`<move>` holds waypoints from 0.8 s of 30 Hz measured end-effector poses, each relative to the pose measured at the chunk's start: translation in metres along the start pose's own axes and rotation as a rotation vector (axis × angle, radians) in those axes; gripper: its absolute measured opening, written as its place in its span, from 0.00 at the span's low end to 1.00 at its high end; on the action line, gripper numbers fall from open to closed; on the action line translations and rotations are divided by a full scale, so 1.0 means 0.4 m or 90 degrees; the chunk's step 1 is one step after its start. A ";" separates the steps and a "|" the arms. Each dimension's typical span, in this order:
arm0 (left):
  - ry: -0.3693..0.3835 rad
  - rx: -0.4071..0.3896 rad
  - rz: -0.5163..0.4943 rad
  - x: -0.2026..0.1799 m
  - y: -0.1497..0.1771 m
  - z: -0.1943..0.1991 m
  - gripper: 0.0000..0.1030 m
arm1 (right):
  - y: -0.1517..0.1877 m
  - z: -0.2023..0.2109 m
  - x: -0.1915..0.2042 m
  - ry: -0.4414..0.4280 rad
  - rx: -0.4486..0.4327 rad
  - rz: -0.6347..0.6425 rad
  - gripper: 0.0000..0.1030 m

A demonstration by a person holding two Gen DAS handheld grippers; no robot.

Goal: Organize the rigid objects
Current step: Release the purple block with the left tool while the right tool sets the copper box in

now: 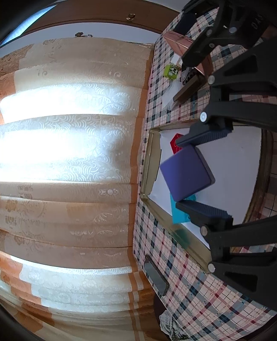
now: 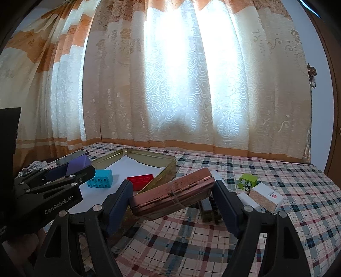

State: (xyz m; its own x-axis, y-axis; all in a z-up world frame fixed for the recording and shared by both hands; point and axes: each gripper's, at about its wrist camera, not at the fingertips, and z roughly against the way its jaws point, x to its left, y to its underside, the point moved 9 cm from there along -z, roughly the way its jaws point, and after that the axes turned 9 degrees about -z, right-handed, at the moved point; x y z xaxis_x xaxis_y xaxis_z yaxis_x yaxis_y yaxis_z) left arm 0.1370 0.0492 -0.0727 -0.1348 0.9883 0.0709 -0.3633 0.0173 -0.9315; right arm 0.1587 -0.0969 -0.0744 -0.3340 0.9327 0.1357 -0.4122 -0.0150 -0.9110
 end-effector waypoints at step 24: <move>-0.014 0.019 0.016 0.081 0.014 -0.008 0.50 | 0.015 -0.028 0.091 -0.052 0.024 0.028 0.76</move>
State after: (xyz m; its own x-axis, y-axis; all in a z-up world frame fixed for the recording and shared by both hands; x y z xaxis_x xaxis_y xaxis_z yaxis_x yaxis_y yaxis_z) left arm 0.1335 0.0817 -0.0769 -0.1635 0.9850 0.0560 -0.3866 -0.0118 -0.9222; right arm 0.1536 -0.0591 -0.0792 -0.4199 0.8984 0.1284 -0.4270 -0.0707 -0.9015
